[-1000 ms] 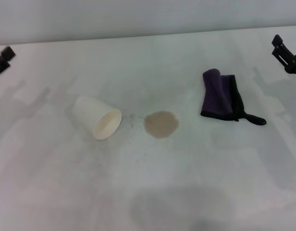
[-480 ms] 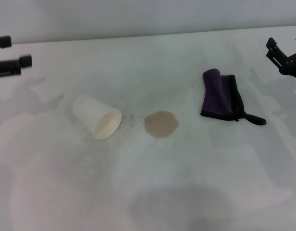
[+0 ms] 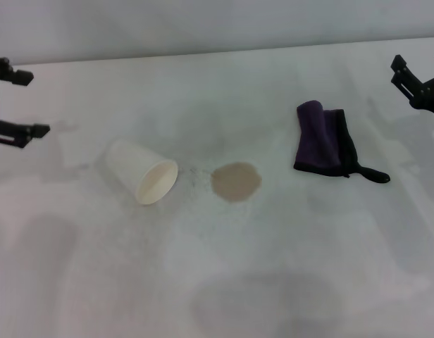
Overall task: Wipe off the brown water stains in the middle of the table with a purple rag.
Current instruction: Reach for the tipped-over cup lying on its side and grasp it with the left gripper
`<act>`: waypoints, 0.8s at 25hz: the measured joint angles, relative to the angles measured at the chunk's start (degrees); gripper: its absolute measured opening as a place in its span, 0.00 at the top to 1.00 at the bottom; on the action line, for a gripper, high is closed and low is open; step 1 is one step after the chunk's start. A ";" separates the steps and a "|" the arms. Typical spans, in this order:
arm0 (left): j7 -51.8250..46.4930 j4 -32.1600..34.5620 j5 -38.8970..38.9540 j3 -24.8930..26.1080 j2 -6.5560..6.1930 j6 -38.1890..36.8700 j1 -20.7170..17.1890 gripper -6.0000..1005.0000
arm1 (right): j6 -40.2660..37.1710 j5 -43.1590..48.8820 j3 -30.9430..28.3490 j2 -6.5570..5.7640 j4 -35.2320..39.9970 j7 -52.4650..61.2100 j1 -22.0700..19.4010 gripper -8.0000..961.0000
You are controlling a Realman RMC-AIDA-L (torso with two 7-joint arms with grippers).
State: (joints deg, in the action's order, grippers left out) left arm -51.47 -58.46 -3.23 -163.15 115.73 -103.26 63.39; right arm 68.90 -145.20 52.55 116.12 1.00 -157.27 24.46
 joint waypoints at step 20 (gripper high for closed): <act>21.38 4.75 -3.37 0.03 3.74 10.80 2.31 0.13 | -6.21 -0.07 -5.33 -0.02 0.44 0.90 3.16 0.09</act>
State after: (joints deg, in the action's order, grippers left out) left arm -30.09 -53.71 -6.61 -163.12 119.47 -92.46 65.71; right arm 62.69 -145.26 47.22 116.10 1.45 -156.36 27.62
